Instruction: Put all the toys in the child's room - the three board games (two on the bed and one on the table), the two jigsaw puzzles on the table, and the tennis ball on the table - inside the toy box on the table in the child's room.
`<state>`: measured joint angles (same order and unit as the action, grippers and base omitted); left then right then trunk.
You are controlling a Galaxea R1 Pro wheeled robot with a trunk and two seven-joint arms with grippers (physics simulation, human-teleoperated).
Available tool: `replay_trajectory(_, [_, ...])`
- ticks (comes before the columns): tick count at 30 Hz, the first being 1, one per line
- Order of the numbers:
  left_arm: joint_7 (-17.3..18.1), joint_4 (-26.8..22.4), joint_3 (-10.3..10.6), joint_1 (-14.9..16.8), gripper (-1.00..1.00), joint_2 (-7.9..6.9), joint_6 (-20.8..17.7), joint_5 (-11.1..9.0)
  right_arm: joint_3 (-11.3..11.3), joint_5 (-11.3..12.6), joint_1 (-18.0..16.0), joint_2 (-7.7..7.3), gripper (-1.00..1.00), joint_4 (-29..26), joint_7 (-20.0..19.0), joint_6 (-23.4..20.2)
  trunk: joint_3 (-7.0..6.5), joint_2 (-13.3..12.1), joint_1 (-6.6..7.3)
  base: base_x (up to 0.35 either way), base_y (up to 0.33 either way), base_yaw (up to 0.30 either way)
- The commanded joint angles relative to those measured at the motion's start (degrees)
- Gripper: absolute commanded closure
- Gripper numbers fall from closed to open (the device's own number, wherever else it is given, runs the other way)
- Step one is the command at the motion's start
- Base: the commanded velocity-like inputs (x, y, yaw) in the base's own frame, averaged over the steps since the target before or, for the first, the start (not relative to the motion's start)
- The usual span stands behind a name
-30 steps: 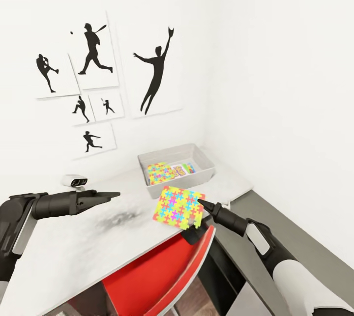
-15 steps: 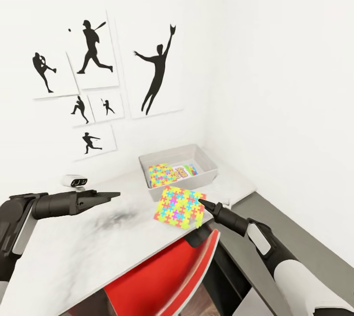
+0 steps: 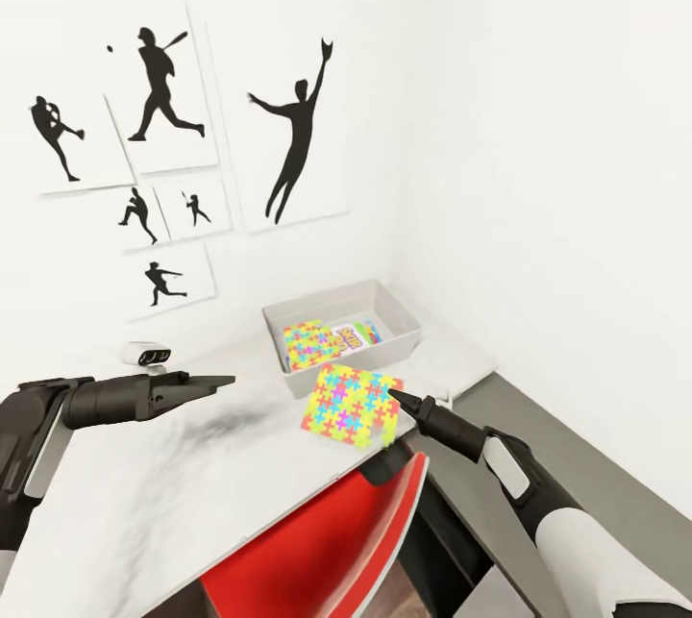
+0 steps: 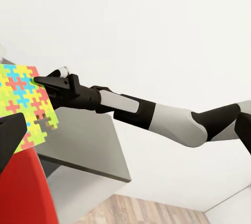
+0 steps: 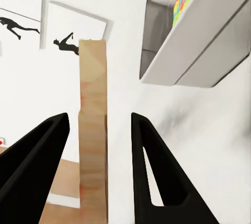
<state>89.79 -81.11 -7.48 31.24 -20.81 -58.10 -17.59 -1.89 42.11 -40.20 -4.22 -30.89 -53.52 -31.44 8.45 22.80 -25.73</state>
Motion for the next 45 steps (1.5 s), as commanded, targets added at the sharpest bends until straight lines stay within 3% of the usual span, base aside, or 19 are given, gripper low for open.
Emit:
replay_trajectory(1, [0.2, 0.0, 0.0, 0.0, -1.0, -0.02, -0.6, 0.0, -0.2, 0.5, -0.1, -0.03, 1.0, 0.0, 0.0, -0.4, 0.13, 0.1, -0.05, 0.111, 0.002, -0.009])
replay_trajectory(11, [0.2, 0.0, 0.0, 0.0, -1.0, -0.02, -0.6, 0.0, -0.2, 0.5, -0.1, 0.03, 1.0, 0.0, 0.1, -0.4, 0.17, 0.1, -0.05, 0.064, -0.031, 0.009])
replay_trajectory(33, [0.2, 0.0, 0.0, 0.0, -1.0, -0.02, -0.6, 0.0, -0.2, 0.5, -0.1, 0.0, 1.0, 0.0, 0.0, -0.4, 0.19, 0.1, -0.05, 0.042, -0.014, 0.192])
replay_trajectory(45, [0.2, 0.0, 0.0, 0.0, -1.0, -0.02, -0.6, 0.0, -0.2, 0.5, -0.1, 0.0, 1.0, 0.0, 0.0, -0.3, 0.19, 0.1, -0.05, 0.073, -0.009, 0.018])
